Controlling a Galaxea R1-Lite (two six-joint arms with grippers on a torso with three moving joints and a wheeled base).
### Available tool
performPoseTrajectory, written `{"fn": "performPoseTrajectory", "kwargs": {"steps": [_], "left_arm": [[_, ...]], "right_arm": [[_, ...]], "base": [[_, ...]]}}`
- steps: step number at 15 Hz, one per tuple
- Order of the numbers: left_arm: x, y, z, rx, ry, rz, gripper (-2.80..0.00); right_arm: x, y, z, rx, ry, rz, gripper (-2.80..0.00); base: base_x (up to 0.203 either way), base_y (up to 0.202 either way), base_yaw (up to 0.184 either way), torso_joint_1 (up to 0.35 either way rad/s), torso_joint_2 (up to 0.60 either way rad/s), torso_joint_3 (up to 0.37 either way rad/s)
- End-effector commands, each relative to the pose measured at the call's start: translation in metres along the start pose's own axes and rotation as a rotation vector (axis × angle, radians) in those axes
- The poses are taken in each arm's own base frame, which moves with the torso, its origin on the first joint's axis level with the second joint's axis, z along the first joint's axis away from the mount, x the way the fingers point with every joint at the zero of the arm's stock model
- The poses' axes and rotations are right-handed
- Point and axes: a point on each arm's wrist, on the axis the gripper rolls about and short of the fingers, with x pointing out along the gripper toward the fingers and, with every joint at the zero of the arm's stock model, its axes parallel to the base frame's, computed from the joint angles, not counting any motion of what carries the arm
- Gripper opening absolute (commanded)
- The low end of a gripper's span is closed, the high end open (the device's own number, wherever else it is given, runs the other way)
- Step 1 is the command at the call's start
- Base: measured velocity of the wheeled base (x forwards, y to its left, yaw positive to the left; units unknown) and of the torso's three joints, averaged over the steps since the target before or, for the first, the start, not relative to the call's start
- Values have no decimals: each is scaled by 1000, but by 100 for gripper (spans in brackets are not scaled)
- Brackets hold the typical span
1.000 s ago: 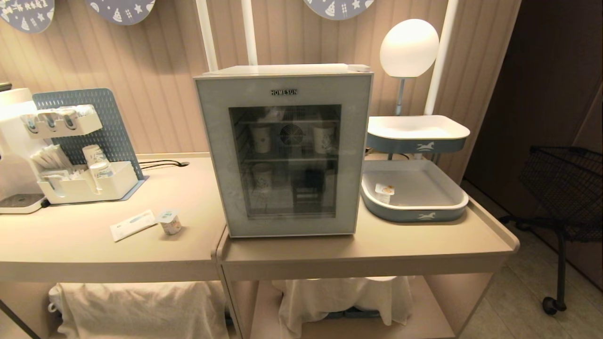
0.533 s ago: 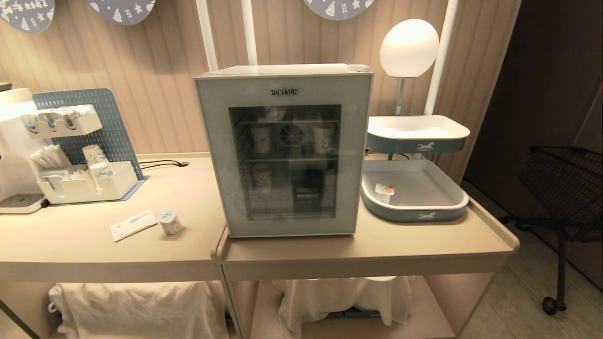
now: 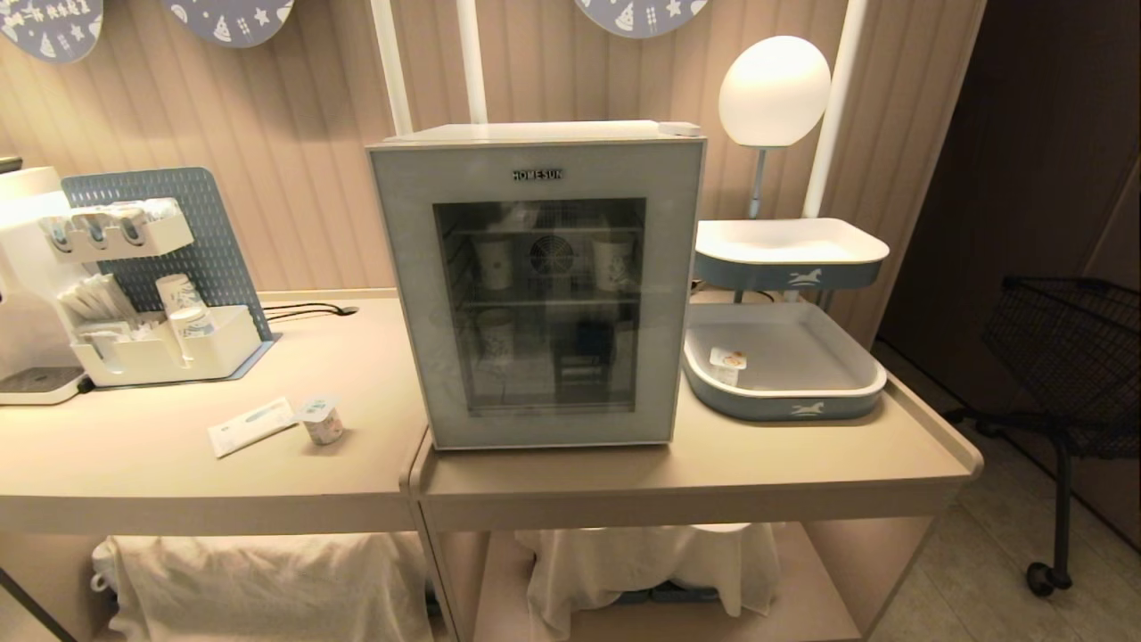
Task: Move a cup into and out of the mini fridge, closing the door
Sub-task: Open the freezer door
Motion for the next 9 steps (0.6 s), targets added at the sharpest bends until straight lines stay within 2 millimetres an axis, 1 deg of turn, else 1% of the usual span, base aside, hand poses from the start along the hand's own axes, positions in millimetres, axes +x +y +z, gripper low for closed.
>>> {"fn": "performPoseTrajectory", "kwargs": {"steps": [1,5,6,7,9], "left_arm": [[0,0,1,4,-4,2,-280],[0,0,1,15,-6,2,-280],[-2,0,5,18,-17,2,-280],[-4,0,15,15,-40,2,-280],[-7,1,46,-19,-65,17,-280]], "right_arm": [[0,0,0,0,2,1,-280],[0,0,0,0,2,-1,-280],[0,0,0,0,2,1,-280],[0,0,0,0,2,-1,-280],[0,0,0,0,2,-1,-280]], "base": [[0,0,0,0,0,0],[0,0,0,0,0,0],[0,0,0,0,0,0],[0,0,0,0,0,0],[0,0,0,0,0,0]]}}
